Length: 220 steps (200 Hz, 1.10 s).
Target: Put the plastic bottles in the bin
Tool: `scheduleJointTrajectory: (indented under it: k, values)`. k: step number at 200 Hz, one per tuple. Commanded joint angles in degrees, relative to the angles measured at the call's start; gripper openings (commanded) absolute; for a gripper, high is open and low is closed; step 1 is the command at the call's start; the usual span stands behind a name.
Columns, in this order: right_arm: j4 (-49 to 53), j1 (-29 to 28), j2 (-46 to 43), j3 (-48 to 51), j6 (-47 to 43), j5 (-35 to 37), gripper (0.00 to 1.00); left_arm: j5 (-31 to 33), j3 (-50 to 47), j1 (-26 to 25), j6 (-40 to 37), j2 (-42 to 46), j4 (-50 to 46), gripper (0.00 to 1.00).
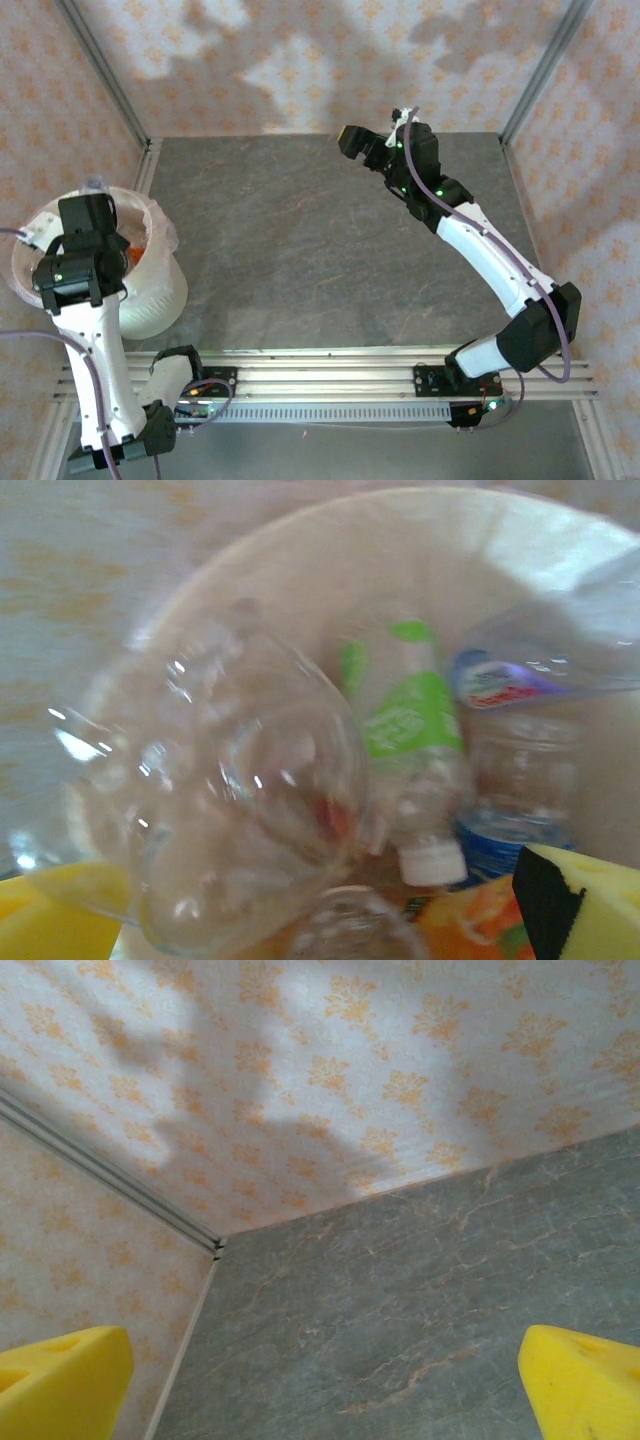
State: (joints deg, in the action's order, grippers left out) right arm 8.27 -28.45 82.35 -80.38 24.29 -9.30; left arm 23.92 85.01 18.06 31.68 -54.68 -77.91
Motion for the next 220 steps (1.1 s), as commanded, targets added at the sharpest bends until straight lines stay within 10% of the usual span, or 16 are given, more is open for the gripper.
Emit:
scheduleJointTrajectory:
  k: [1, 46, 88, 154, 220]
  values:
    - [1.0, 0.2, -1.8, -1.4, -1.0, 2.0, 0.99, -7.3, 1.3, 0.4, -3.8, -2.8, 7.7, 1.0]
    - [1.1, 0.2, -1.8, -1.6, 0.1, 2.2, 0.99, -2.6, 4.4, 1.0, -6.5, -13.3, 10.7, 1.0]
    - [1.9, 0.2, -1.1, -2.6, 0.0, 2.6, 0.99, -18.3, 6.3, -3.0, -13.5, -17.5, 16.9, 1.0]
    - [2.0, 0.2, -0.5, -2.8, 0.1, 2.3, 0.99, -9.6, 14.9, -5.6, -11.7, -8.9, 8.4, 1.0]
    - [0.8, 0.3, -6.5, 2.9, -2.8, 14.8, 0.99, -62.2, 7.3, -5.8, -3.4, 6.4, 35.5, 1.0]
